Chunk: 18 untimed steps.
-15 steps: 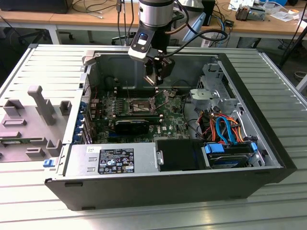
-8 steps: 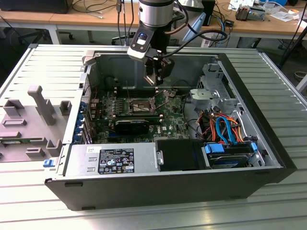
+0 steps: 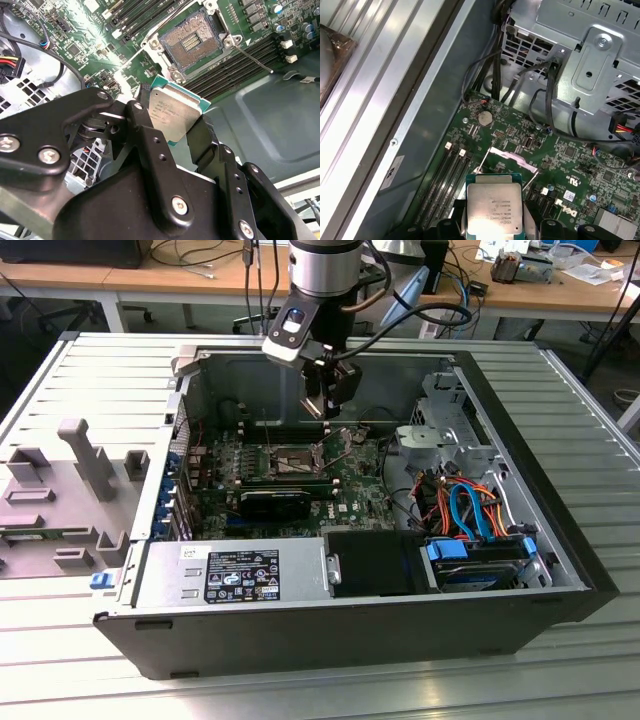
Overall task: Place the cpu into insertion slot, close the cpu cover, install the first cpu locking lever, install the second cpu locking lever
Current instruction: 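Place the cpu into insertion slot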
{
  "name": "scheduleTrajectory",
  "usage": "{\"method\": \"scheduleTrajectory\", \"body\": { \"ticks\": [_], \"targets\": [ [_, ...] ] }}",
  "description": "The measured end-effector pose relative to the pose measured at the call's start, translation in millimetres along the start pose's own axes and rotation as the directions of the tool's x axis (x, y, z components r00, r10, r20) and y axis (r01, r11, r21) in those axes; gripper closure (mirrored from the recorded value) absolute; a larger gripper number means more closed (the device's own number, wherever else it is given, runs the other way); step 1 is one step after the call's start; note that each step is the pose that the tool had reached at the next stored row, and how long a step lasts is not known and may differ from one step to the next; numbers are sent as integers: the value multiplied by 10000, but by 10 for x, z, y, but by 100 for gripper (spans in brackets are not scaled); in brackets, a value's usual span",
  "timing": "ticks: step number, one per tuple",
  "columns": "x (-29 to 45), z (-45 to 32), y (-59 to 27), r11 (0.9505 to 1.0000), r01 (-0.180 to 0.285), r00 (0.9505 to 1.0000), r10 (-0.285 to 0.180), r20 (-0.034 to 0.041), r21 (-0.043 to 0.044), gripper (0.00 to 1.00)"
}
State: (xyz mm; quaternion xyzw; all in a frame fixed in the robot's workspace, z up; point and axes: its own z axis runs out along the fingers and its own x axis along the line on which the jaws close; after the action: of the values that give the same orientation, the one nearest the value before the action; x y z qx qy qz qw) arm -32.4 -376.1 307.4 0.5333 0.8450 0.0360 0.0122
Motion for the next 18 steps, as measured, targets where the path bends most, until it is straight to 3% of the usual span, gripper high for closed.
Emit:
{"method": "scheduleTrajectory", "body": {
  "ticks": [18],
  "targets": [
    [0, 3, 0, 9983, -587, 9983, 587, 43, -11, 46]
  ]
}}
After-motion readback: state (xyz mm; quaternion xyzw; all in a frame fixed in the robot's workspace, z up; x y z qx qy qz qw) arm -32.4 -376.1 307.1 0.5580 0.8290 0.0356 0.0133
